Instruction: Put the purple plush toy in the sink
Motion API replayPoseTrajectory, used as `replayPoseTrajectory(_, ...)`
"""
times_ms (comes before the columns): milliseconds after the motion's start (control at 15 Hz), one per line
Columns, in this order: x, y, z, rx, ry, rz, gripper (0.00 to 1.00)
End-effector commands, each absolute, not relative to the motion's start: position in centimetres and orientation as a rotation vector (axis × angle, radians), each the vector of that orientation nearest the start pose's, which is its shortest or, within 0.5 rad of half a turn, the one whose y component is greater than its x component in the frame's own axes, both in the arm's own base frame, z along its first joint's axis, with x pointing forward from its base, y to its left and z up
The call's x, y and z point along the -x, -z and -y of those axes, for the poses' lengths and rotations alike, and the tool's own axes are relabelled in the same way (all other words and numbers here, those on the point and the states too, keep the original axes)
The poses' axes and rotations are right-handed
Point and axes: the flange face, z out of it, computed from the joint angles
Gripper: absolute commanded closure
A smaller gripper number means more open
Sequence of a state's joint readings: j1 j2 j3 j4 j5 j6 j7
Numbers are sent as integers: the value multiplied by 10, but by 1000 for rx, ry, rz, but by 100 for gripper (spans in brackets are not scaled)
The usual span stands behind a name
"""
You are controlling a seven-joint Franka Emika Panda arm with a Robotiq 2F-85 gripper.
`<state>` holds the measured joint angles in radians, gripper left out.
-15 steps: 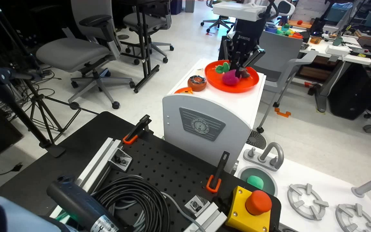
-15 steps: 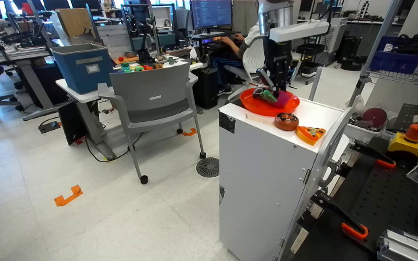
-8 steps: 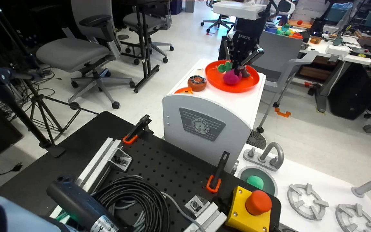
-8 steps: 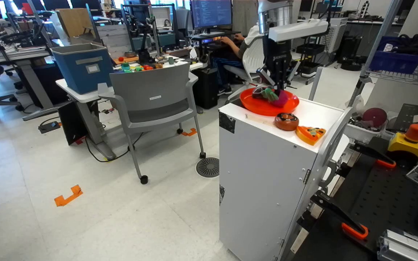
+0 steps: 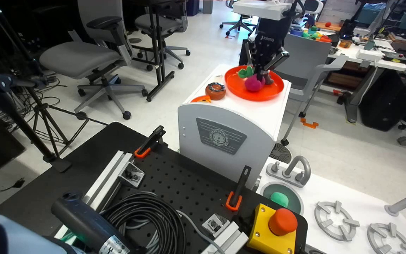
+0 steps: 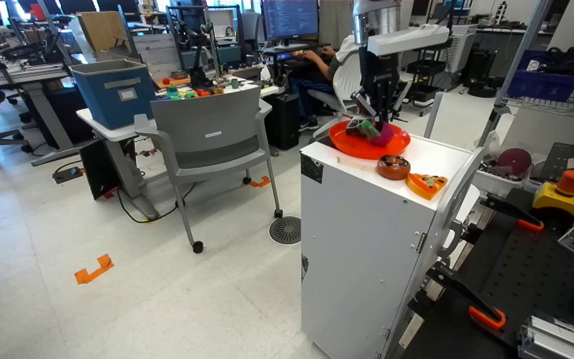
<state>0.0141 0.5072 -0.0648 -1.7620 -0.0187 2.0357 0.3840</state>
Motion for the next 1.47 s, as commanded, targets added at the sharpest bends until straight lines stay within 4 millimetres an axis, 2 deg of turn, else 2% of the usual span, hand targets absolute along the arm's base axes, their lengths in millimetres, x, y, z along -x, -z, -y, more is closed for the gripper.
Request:
replayPoseTrajectory(0,-639,-267,29,3166,-343,-646,98)
replayPoseTrajectory(400,-637,-274,35,3151,-310,-677,98)
replayPoseTrajectory(800,-626,-296,54,3112,-190,-728,98)
replayPoseTrajectory(1133,-613,-308,61,3102,-119,-738,98)
replayPoseTrajectory(1400,-602,-313,77,3059,-88,-789,98)
